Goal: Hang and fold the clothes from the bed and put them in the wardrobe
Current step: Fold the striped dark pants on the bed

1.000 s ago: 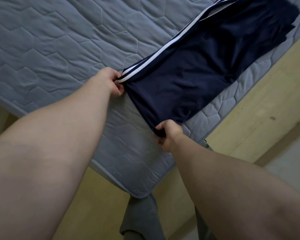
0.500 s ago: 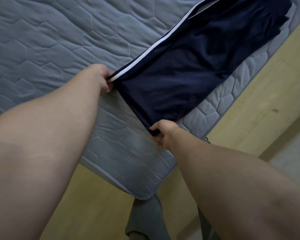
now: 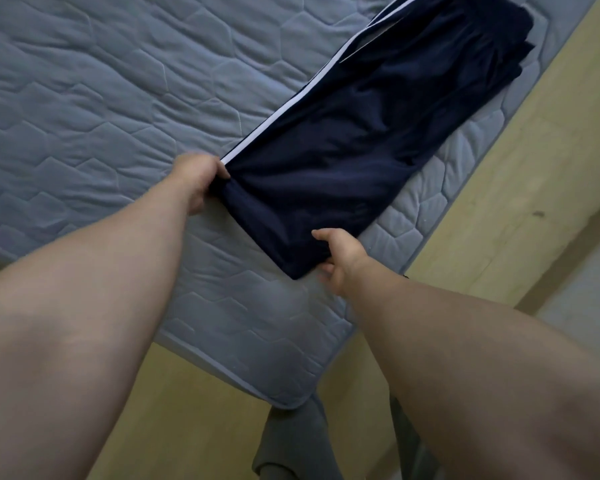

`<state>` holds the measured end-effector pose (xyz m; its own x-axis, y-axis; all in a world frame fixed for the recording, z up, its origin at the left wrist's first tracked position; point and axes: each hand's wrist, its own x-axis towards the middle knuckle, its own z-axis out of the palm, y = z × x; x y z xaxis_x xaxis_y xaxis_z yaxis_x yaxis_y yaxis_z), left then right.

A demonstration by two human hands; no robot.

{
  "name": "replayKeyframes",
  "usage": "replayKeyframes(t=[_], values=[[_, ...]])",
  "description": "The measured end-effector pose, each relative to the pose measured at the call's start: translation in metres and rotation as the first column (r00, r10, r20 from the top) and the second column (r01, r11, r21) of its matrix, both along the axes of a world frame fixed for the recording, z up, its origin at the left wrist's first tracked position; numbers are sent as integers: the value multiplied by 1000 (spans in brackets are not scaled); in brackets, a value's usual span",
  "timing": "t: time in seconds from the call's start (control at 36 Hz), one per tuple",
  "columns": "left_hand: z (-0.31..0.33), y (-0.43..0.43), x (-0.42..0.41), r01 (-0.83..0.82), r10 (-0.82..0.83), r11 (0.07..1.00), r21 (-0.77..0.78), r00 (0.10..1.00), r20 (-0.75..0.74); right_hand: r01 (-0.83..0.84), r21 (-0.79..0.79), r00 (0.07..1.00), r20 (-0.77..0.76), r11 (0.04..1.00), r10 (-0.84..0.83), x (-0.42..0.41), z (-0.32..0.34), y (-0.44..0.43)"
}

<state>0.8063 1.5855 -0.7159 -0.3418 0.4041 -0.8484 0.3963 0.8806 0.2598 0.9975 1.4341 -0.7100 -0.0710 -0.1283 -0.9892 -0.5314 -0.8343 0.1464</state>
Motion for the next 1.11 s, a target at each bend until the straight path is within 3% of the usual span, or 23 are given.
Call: replayKeyframes(t=[0.14, 0.25, 0.36, 0.5, 0.64, 0.78, 0.97, 1.03, 1.06, 1.11], values=[[1, 20, 8, 256, -255, 963, -83, 967, 18, 106, 10, 994, -11, 994, -106, 0, -5, -15], [0, 24, 8, 418, -390, 890, -181, 905, 170, 248, 44, 968, -47, 968, -246, -5, -9, -28], [-1, 11, 2, 473, -456, 877, -87, 874, 167, 256, 98, 966, -1, 962, -257, -6, -12, -37], [1, -31, -12, 441, -446, 895, 67, 884, 137, 156, 201, 963, 185, 967, -194, -9, -9, -58], [5, -91, -43, 423, -439, 898, 121, 877, 195, 10, 267, 947, 306, 964, -95, -22, 0, -108], [11, -165, -83, 425, -458, 879, 216, 878, 138, -141, 306, 902, 432, 942, -5, -52, 6, -165], [12, -230, -141, 605, -615, 781, 157, 788, 24, -433, 272, 837, 475, 860, 271, -85, 4, -236], [8, -236, -153, 736, -739, 662, 144, 672, -41, -547, 250, 775, 511, 799, 371, -87, 1, -249], [7, -235, -158, 802, -799, 579, 145, 594, -92, -652, 228, 693, 567, 723, 445, -86, -3, -255], [2, -227, -166, 905, -878, 393, 160, 421, -226, -875, 93, 374, 752, 475, 543, -81, -13, -264]])
